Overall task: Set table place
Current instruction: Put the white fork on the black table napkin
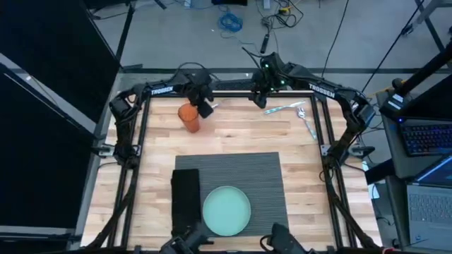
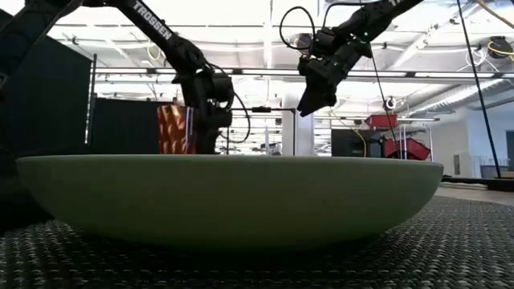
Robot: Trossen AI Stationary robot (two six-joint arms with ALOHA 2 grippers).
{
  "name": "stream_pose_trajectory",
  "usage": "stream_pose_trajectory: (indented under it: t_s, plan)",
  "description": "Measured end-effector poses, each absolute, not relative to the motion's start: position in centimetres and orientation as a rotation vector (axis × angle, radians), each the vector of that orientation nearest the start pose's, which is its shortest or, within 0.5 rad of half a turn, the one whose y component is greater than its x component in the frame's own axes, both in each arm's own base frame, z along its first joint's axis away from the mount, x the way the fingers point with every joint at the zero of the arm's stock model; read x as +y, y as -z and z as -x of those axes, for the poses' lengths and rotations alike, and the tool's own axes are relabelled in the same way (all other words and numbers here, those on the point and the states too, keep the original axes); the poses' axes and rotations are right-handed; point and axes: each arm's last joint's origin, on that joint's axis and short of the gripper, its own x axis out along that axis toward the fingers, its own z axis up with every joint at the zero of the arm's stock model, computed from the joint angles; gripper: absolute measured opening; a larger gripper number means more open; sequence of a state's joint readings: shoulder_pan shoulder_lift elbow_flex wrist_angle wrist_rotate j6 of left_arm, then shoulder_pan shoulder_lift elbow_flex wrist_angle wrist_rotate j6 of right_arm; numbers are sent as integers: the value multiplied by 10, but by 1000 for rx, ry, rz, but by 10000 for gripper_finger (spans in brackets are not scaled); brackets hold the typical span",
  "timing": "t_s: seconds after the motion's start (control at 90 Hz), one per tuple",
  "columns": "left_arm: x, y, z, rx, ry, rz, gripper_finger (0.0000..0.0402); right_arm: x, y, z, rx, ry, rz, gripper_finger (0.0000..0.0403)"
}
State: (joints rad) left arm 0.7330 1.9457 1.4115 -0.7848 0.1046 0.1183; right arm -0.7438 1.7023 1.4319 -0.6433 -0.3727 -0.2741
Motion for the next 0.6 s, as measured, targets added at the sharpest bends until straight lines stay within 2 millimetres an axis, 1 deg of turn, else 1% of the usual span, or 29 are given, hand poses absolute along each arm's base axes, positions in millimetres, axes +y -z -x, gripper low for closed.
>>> stream_pose_trajectory:
  t_s: [0.122, 0.2, 0.333, 0.478, 0.6]
  plan:
    - [239, -174, -289, 1286, -427, 444, 108, -237, -282, -277, 815, 226, -228, 203]
    - [229, -173, -294, 1303, -404, 424, 108, -236, -282, -278, 816, 221, -226, 203]
    - [221, -178, -305, 1275, -416, 326, 108, -235, -282, -278, 818, 221, -227, 203]
    - [224, -191, -314, 1242, -428, 243, 108, -235, -282, -278, 817, 221, -226, 203]
    - [235, -198, -315, 1190, -458, 199, 108, -236, -283, -278, 816, 220, -221, 203]
